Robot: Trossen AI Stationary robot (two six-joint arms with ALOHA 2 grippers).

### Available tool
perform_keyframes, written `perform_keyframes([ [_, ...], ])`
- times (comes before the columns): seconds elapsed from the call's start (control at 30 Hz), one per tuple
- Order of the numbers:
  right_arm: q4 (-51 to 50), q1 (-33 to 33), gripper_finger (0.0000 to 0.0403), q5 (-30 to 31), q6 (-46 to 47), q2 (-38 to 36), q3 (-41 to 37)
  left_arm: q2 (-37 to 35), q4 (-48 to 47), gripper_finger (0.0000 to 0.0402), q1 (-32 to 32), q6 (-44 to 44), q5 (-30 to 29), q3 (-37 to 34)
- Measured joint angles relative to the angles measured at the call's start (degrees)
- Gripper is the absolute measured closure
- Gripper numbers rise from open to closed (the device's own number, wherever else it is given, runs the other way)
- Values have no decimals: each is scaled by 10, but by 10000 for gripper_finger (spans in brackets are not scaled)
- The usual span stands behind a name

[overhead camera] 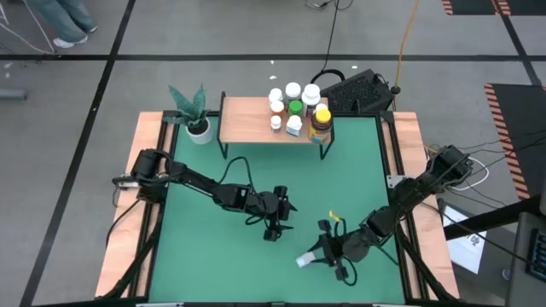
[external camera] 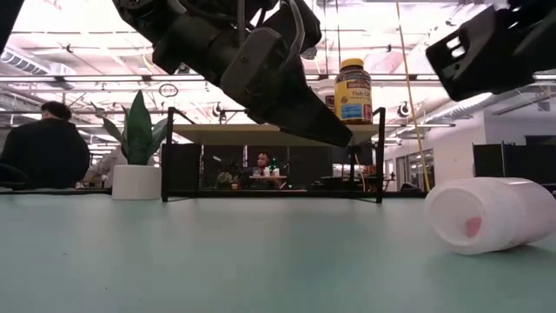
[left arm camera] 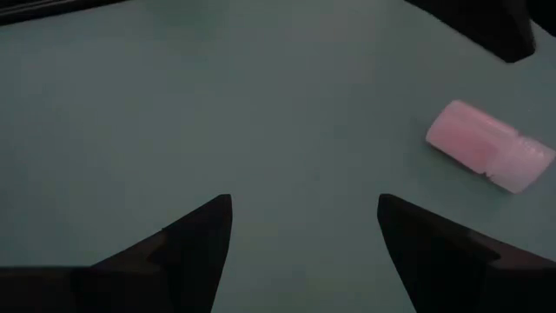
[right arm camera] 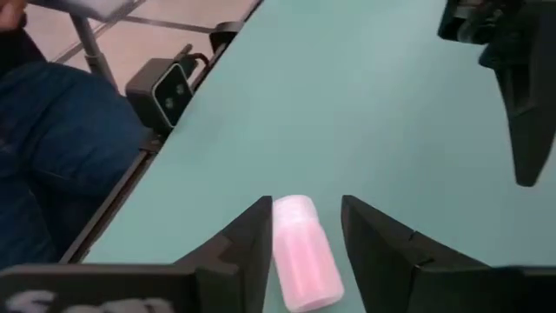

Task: Pick and place medicine bottles onto shelf by color
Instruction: Put the transparent pill bottle on the shelf

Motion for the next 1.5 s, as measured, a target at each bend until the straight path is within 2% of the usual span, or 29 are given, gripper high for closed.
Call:
perform_keyframes([
  [0.17,-5,-26,212,-6,19,19,1,0,5,110,-1,0,0,0],
  [0.3,-7,-40,163,-37,20,34,1,0,5,110,0,0,0,0],
  [0.47,-3,-45,141,-66,26,38,1,0,5,110,-1,6,0,0],
  [0.87,59,-41,140,-93,36,116,1,0,4,110,-1,5,0,0],
  [1.1,45,-41,143,-93,35,129,1,0,4,110,-1,5,0,0],
  [1.27,25,-42,169,-92,47,129,1,0,4,110,-1,4,0,0],
  [1.5,17,-46,226,-90,45,128,2,0,4,110,-1,0,0,0],
])
